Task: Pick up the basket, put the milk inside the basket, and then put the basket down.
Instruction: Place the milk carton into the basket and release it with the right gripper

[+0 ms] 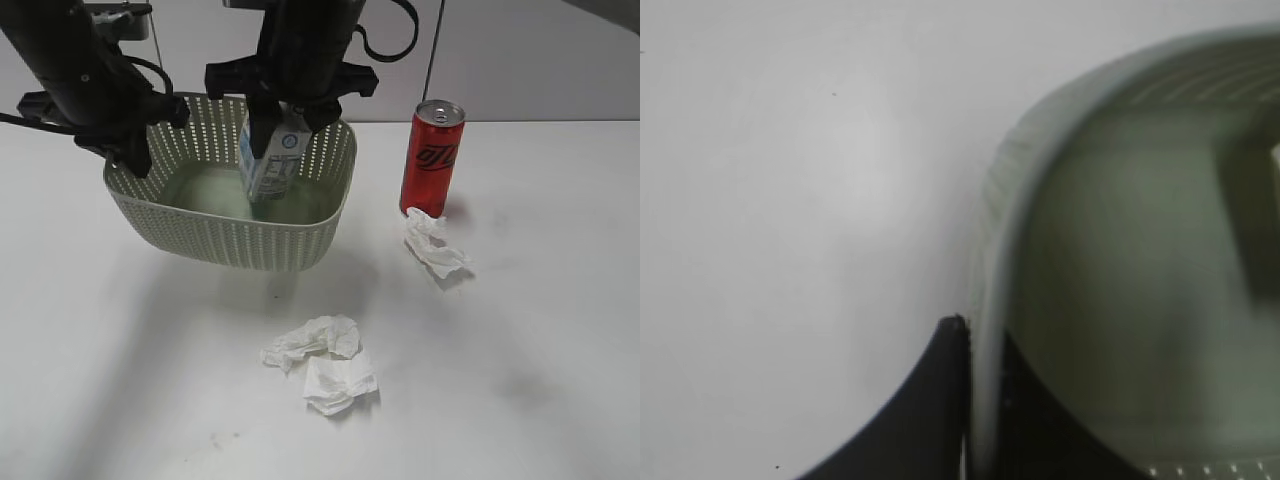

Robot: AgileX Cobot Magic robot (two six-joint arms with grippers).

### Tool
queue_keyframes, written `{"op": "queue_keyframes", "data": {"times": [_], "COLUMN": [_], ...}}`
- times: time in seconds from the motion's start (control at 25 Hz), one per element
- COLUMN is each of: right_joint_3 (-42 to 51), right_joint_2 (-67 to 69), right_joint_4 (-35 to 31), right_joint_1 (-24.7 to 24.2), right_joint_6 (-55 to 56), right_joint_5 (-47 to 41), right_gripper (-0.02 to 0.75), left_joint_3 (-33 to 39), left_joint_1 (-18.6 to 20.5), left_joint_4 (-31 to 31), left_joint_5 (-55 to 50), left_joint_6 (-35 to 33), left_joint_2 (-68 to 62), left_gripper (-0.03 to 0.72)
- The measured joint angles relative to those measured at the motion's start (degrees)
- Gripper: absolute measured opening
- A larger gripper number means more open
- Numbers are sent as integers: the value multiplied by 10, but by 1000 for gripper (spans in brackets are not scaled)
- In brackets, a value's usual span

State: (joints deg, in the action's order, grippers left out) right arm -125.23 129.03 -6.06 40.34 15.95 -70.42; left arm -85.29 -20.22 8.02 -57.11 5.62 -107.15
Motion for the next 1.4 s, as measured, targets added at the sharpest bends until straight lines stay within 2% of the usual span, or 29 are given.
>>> {"op": "queue_keyframes", "data": {"times": [0.92,1.0,1.12,1.24,1.4], "right_joint_3": [3,3,3,3,2], "right_joint_2": [38,38,38,37,24], "right_joint_4": [-19,-21,-34,-41,-42], "right_joint_1": [4,4,4,4,4], "right_joint_6": [-21,-26,-30,-31,-32], "right_joint_5": [0,0,2,2,2], "right_gripper": [300,336,488,600,635], "left_joint_3": [1,1,2,3,3], "left_joint_1": [0,0,0,0,0], "left_joint_4": [-6,-6,-16,-16,-15], "left_joint_5": [24,27,24,23,25], "left_joint_6": [0,0,-1,-2,-2], "left_joint_2": [-33,-33,-36,-37,-38], "left_gripper": [0,0,0,0,0]}}
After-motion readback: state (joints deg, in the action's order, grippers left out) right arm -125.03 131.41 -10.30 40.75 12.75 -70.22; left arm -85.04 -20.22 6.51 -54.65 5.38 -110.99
